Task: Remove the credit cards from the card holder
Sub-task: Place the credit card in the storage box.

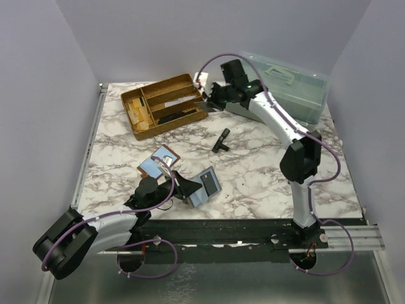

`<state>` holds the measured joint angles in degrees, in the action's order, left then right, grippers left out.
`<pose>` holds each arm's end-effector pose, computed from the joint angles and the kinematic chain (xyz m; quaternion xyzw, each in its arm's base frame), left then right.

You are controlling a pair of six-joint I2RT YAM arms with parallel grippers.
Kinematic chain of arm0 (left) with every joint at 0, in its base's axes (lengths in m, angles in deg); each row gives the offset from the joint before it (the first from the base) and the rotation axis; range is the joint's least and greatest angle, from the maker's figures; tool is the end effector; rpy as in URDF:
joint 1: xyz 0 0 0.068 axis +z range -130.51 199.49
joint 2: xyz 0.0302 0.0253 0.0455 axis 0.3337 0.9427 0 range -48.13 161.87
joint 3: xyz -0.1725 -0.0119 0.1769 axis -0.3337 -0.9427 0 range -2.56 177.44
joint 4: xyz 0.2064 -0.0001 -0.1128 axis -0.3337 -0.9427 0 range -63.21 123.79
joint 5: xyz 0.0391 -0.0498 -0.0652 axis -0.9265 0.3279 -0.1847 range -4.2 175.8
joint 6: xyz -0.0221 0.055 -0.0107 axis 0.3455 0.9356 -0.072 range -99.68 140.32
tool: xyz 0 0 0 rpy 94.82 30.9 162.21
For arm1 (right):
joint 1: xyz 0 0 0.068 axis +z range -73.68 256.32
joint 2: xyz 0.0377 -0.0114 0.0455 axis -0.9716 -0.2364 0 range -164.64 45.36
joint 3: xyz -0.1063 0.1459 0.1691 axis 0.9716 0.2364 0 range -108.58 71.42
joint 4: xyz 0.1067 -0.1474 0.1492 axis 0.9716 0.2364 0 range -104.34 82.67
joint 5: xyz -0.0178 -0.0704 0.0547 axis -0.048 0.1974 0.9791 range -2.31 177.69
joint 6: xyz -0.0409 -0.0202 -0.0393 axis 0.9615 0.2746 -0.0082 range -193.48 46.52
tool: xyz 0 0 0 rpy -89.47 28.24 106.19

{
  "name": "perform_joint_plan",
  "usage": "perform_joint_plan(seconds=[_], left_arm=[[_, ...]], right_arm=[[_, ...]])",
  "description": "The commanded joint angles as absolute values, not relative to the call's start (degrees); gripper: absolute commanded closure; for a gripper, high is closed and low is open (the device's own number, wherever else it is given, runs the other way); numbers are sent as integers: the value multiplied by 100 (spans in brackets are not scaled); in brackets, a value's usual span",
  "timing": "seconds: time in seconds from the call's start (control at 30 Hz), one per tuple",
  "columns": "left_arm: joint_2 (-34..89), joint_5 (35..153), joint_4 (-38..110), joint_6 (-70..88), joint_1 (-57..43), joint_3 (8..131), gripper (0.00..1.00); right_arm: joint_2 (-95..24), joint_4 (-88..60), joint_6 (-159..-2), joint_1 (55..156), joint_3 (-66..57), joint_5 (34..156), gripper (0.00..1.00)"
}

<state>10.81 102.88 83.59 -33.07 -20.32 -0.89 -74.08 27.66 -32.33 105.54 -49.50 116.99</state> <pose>0.1304 -0.1257 0.1520 0.0094 0.7496 -0.5507 0.3670 0.3715 0.2327 0.3127 -0.5928 0.6572 0.1864 0.4265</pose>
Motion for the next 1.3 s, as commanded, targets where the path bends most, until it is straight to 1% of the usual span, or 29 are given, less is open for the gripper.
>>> perform_joint_plan(seconds=[0.0, 0.1, 0.33, 0.47, 0.8, 0.9, 1.07, 1.17, 1.27], left_arm=[[759, 9858, 8145, -3208, -2003, -163, 100], [646, 9802, 8038, -3210, -1997, -204, 100], [284, 9714, 7866, -3322, -1996, -457, 100], [128, 9705, 7728, -3320, -1990, -506, 100], [-188, 9645, 7595, -3401, -1997, -692, 100], [-290, 9626, 7530, -3416, -1996, -733, 100], [-409, 9626, 7413, -3409, -1997, -734, 100], [-471, 9621, 7367, -3417, -1996, -748, 100], [-526, 9610, 7314, -3417, -1994, -772, 100]], right_arm=[[-7984, 1869, -2419, 11085, -5365, 9746, 100], [-8417, 1372, -2170, 11266, -5739, 9336, 100], [-9089, 438, -1378, 11483, -5866, 8895, 100], [-9471, 522, -1259, 11531, -6212, 8919, 100], [-9982, 272, -1054, 11565, -6239, 8866, 99], [-10105, 162, -985, 11570, -6243, 8807, 96], [-10288, 98, -933, 11564, -6308, 8804, 95], [-10374, 61, -907, 11570, -6358, 8799, 92], [-10433, 43, -933, 11579, -6396, 8824, 83]])
